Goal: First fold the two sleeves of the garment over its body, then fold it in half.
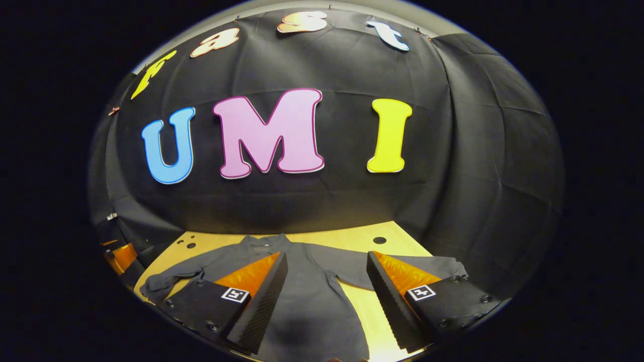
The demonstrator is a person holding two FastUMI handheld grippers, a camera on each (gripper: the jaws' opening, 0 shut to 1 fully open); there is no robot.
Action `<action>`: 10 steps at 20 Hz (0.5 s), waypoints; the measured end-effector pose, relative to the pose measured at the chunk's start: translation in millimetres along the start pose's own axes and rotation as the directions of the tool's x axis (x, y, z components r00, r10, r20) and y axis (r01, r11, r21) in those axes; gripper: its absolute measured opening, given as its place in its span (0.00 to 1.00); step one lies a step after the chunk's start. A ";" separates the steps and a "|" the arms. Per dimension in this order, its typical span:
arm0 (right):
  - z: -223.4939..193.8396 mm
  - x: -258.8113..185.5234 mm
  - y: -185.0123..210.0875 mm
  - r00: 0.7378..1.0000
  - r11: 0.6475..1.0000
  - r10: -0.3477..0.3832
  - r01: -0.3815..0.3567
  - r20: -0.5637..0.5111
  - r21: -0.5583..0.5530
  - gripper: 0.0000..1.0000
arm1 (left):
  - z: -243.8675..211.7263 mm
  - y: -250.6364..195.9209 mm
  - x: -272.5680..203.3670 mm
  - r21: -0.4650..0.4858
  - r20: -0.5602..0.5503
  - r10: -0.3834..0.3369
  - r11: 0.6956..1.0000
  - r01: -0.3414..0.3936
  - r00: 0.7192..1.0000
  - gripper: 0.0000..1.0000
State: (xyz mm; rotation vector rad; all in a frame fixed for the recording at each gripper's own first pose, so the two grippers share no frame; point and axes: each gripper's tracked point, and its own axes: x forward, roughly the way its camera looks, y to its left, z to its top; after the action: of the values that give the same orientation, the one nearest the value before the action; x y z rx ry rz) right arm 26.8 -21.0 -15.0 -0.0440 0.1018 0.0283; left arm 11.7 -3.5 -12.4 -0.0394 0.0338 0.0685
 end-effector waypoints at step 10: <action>-38.1 43.0 -89.4 0.978 0.984 -0.147 0.159 -0.147 0.077 0.98 | -6.9 -24.1 17.2 -0.033 -0.049 0.014 0.999 -0.016 0.999 0.96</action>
State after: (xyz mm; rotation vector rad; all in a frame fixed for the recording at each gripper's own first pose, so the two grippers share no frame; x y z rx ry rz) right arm 68.4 -110.8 -53.5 0.0345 0.2401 -0.1334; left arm 30.3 -26.7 -19.0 -0.0741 0.0820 0.0830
